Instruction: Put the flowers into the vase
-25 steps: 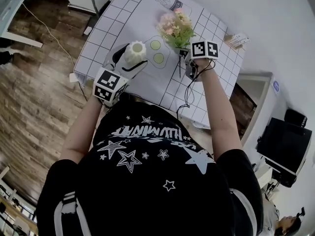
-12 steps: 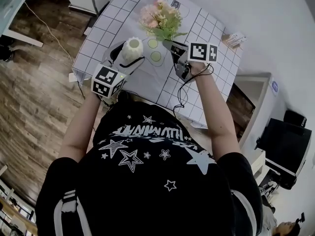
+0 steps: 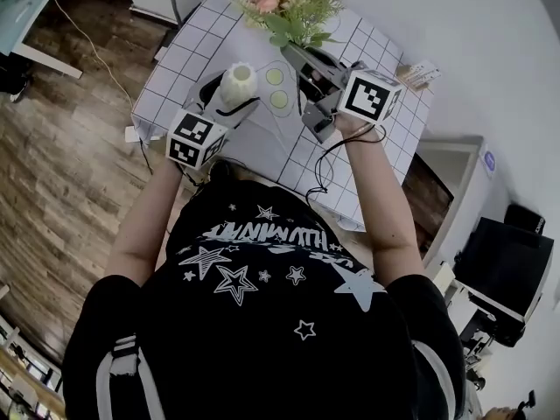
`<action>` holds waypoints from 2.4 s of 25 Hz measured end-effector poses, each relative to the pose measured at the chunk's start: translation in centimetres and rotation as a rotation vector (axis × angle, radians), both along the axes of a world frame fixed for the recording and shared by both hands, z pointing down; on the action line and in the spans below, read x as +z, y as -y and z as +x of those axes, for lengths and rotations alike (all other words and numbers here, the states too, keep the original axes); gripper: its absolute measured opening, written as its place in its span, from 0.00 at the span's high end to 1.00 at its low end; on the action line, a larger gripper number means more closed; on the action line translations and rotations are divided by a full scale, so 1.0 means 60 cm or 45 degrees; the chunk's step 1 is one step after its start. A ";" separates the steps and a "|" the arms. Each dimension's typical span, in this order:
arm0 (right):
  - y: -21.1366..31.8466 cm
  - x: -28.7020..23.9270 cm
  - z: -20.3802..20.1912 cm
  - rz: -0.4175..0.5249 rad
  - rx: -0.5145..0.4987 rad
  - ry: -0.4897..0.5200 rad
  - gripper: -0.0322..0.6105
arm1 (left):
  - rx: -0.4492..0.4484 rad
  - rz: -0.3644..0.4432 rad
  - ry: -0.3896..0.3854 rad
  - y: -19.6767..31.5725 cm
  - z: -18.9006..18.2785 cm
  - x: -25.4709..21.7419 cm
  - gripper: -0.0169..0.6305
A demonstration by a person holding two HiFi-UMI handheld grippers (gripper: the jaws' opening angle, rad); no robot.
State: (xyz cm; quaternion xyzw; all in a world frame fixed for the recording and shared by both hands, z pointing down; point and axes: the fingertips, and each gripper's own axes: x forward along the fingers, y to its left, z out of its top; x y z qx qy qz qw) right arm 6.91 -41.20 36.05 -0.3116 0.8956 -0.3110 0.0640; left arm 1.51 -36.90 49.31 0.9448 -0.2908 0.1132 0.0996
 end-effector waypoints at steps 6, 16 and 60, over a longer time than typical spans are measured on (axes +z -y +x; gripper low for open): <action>-0.009 -0.108 -0.051 0.220 -0.075 0.078 0.88 | -0.009 0.005 0.006 -0.004 0.005 0.003 0.40; 0.023 -0.191 -0.119 0.503 -0.029 0.139 0.88 | 0.004 0.005 -0.004 0.000 0.003 0.003 0.40; -0.071 0.008 -0.138 0.523 -0.073 -0.459 0.84 | 0.018 -0.001 -0.030 0.001 0.001 0.004 0.40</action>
